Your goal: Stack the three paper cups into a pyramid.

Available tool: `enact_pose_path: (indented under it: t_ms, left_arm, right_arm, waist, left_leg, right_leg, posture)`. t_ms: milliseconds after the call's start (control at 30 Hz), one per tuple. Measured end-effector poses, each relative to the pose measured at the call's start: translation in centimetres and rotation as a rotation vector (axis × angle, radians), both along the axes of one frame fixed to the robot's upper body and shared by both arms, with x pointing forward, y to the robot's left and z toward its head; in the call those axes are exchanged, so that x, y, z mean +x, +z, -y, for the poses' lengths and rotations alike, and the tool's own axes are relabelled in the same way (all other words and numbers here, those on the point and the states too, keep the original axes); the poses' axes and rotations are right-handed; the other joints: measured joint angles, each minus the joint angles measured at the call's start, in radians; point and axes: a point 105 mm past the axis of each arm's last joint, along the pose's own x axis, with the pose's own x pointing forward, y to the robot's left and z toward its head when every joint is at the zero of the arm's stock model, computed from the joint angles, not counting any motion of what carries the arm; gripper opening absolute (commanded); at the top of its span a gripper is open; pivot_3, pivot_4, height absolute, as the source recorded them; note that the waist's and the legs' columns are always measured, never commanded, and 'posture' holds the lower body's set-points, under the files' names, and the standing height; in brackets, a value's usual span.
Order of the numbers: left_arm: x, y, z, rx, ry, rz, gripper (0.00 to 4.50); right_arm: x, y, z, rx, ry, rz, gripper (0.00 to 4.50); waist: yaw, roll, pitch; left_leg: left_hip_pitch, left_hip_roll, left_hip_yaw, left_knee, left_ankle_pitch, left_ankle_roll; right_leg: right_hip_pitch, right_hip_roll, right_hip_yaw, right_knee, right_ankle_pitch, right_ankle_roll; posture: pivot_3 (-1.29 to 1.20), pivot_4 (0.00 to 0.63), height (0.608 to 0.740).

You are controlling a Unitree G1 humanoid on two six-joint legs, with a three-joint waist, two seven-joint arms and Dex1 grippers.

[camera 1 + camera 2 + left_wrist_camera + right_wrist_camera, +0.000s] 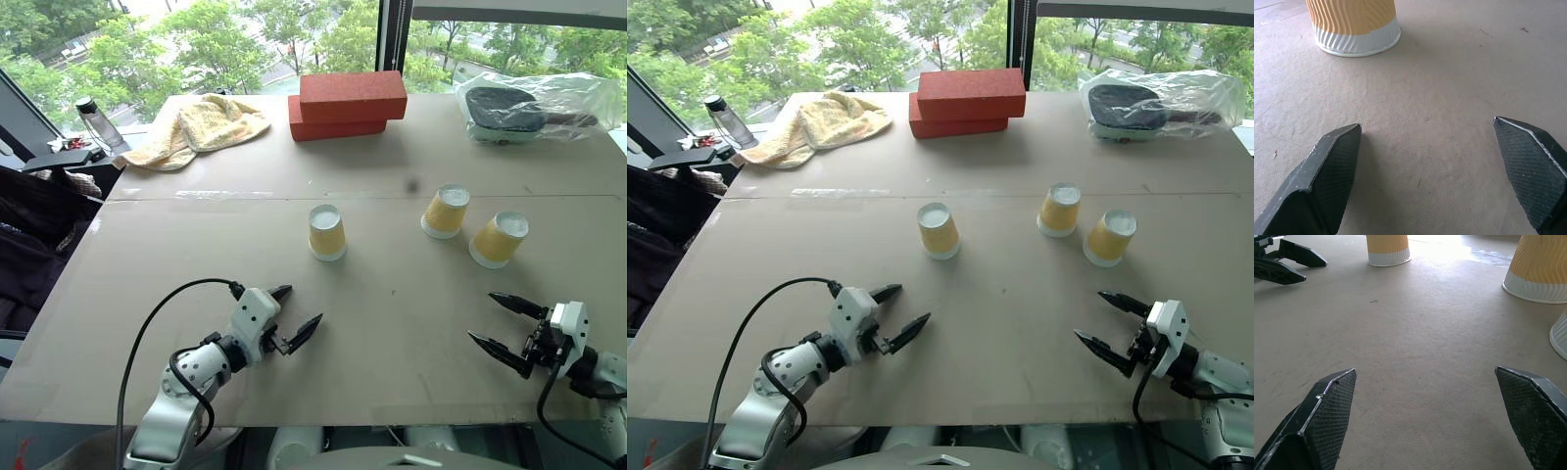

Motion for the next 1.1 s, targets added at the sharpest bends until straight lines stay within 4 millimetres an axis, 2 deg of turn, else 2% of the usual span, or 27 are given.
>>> enact_pose_path:
  t_ms: [267,800,900,967,1000,1100]
  left_arm:
    - [-0.4,0.2,-0.7,-0.066,0.005,-0.023,4.42]
    - [0.0,0.5,-1.1,-0.082,-0.017,-0.012,4.42]
    - [0.7,0.9,-1.8,-0.101,0.022,0.010,4.42]
    - [2.1,2.1,-2.1,-0.119,0.066,0.071,4.42]
    - [3.3,3.4,-2.0,-0.120,0.079,0.128,4.42]
    - [4.4,4.7,-1.7,-0.119,0.081,0.184,4.42]
  right_arm:
    - [0.1,-0.2,0.2,0.003,-0.006,-0.005,4.50]
    - [0.1,-0.2,0.4,0.007,-0.010,0.003,4.50]
    - [-0.1,0.3,0.0,0.027,0.011,0.014,4.50]
    - [-0.2,1.1,-0.7,0.027,0.049,0.039,4.50]
    - [-0.1,2.1,-1.2,0.031,0.071,0.071,4.50]
    - [0.1,3.3,-1.7,0.041,0.086,0.102,4.50]
  waist:
    - [-0.001,-0.001,0.000]
    - [0.000,-0.002,0.001]
    - [0.000,-0.004,0.003]
    - [0.003,-0.005,0.003]
    - [0.006,-0.005,0.003]
    - [0.006,-0.005,0.003]
  left_leg:
    - [-0.001,0.000,0.000,0.000,0.000,0.000]
    - [-0.001,0.000,0.000,0.000,0.000,0.000]
    - [-0.001,0.000,0.000,0.000,0.000,0.000]
    - [-0.002,0.000,-0.001,0.002,0.000,0.000]
    - [-0.004,0.000,-0.001,0.003,0.000,0.000]
    - [-0.005,0.000,-0.001,0.005,0.000,0.000]
  right_leg:
    - [-0.001,0.000,0.000,0.000,0.000,0.000]
    - [-0.001,0.001,0.000,0.001,0.000,0.000]
    - [-0.001,0.001,-0.001,0.001,0.000,0.000]
    - [-0.001,0.001,-0.002,0.001,0.001,0.002]
    - [-0.001,0.001,-0.002,0.001,0.003,0.004]
    - [-0.001,0.001,-0.002,0.001,0.003,0.005]
  posture:
    - [0.00,0.150,0.730]
    - [0.00,0.150,0.730]
    - [0.00,0.150,0.730]
    - [0.00,0.150,0.730]
    - [0.00,0.150,0.730]
    - [0.00,0.150,0.730]
